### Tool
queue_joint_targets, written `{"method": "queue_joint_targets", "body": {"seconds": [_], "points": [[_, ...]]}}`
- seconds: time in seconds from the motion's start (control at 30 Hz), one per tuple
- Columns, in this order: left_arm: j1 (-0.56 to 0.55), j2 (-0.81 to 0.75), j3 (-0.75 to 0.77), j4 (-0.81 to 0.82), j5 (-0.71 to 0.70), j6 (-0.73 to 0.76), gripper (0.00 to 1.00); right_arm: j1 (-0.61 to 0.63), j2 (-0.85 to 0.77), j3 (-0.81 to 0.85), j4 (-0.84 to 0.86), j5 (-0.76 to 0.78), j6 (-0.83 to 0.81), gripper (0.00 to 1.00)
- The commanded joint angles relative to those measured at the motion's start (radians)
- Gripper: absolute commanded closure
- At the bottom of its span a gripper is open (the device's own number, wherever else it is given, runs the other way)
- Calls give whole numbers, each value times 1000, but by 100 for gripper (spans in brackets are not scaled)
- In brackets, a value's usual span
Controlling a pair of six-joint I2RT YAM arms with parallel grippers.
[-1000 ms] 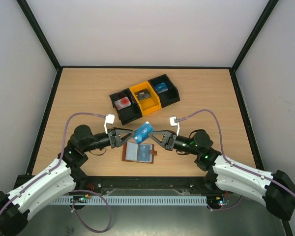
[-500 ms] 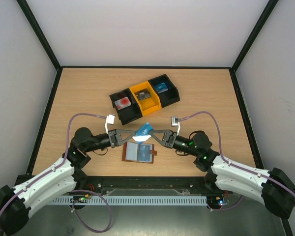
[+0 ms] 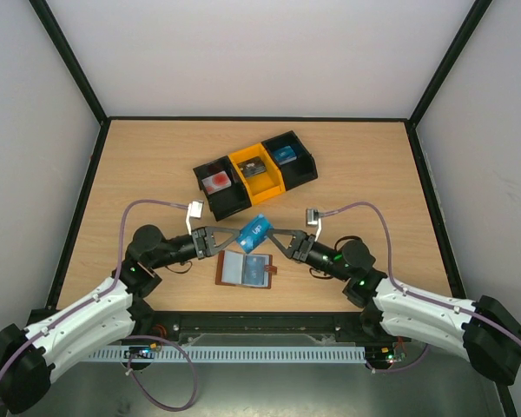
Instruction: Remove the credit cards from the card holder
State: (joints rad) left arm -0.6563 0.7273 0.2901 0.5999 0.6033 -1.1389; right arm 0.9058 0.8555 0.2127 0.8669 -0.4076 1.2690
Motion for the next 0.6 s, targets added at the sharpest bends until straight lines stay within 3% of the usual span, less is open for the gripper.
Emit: {"method": "queue_joint_targets", "body": {"seconds": [0.0,0.1,0.33,0.57], "points": [[3,-6,-10,14,-20,15,81,2,-43,-12,45,64,-22,98],[3,-14,15,-73,-32,78,41,1,-73,9,-44,94,-66,98],[2,-48,92,-358,-118,218,3,-35,-97,126,-294,161,-230,98],[2,-94,129,-522,-188,298,0,-156,9,305,-464,205,-413,98]]}}
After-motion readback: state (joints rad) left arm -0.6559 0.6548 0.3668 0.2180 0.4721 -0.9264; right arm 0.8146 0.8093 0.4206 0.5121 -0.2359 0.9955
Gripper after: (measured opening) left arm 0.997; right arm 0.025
